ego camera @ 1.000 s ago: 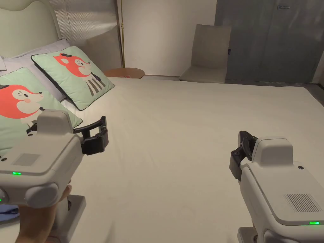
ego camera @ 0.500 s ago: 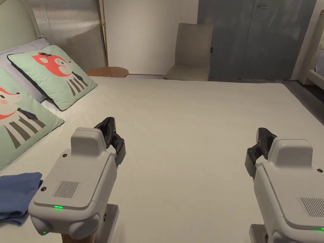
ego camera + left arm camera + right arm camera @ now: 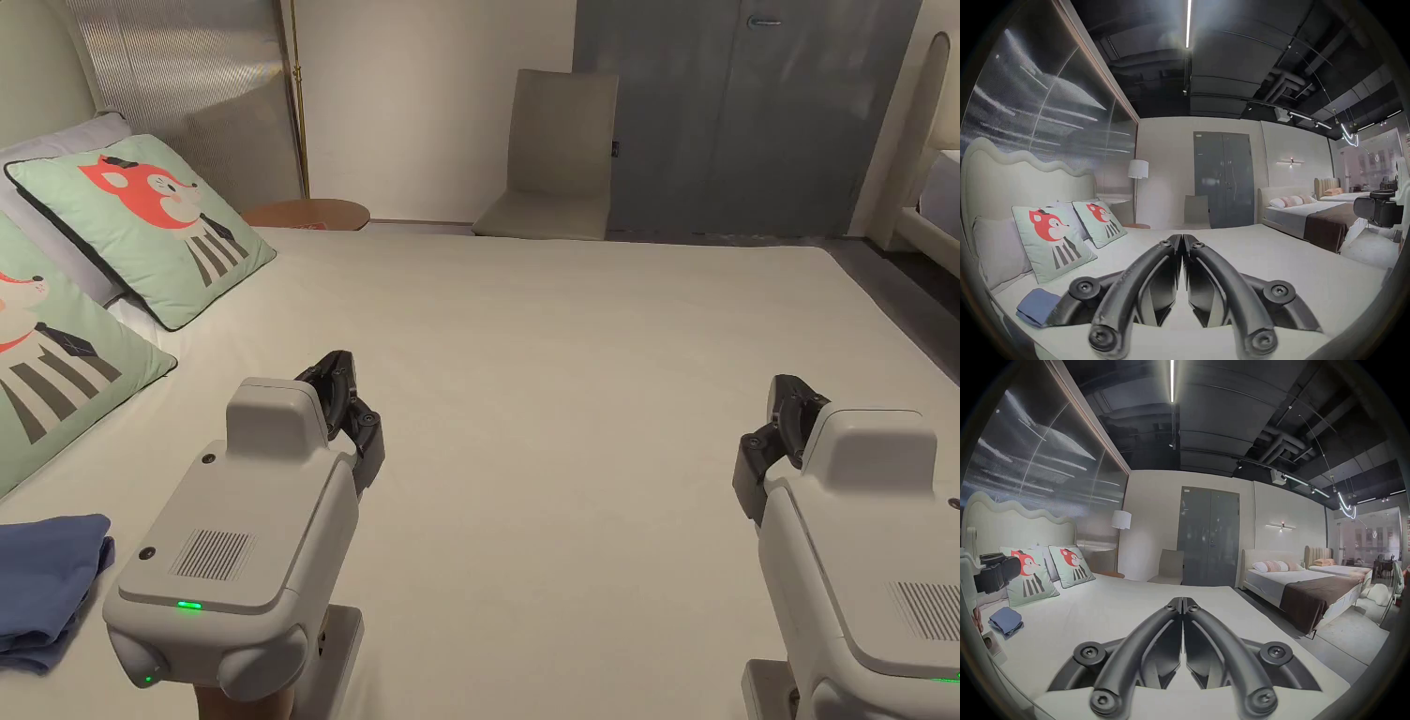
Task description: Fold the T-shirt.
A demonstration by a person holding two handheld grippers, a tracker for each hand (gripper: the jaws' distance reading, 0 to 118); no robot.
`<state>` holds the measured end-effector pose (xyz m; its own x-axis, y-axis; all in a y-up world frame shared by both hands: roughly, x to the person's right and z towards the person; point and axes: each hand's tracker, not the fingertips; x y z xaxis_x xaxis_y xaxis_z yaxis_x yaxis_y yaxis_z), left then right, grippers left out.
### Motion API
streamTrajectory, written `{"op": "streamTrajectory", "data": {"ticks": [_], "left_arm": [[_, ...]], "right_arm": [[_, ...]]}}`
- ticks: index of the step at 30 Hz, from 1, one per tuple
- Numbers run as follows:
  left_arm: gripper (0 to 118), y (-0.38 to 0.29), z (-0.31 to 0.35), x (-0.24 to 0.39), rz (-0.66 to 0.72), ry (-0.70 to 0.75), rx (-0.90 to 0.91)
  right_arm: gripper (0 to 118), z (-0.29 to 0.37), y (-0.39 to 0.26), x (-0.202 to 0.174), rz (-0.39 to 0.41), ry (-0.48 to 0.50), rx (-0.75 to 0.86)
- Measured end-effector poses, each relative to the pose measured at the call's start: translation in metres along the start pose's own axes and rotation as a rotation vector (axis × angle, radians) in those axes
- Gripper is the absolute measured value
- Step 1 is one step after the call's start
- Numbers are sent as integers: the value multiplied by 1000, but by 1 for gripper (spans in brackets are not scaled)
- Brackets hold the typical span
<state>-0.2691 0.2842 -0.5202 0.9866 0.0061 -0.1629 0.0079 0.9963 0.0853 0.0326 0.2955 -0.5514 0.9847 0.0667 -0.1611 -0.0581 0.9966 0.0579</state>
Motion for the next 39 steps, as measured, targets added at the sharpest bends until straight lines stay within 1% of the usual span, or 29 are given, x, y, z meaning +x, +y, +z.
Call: {"op": "streamTrajectory", "data": {"ticks": [39], "left_arm": [[0,0,-5,3,-4,-23,-12]], "right_arm": [[2,-1,2,4,7,-14,3]]}}
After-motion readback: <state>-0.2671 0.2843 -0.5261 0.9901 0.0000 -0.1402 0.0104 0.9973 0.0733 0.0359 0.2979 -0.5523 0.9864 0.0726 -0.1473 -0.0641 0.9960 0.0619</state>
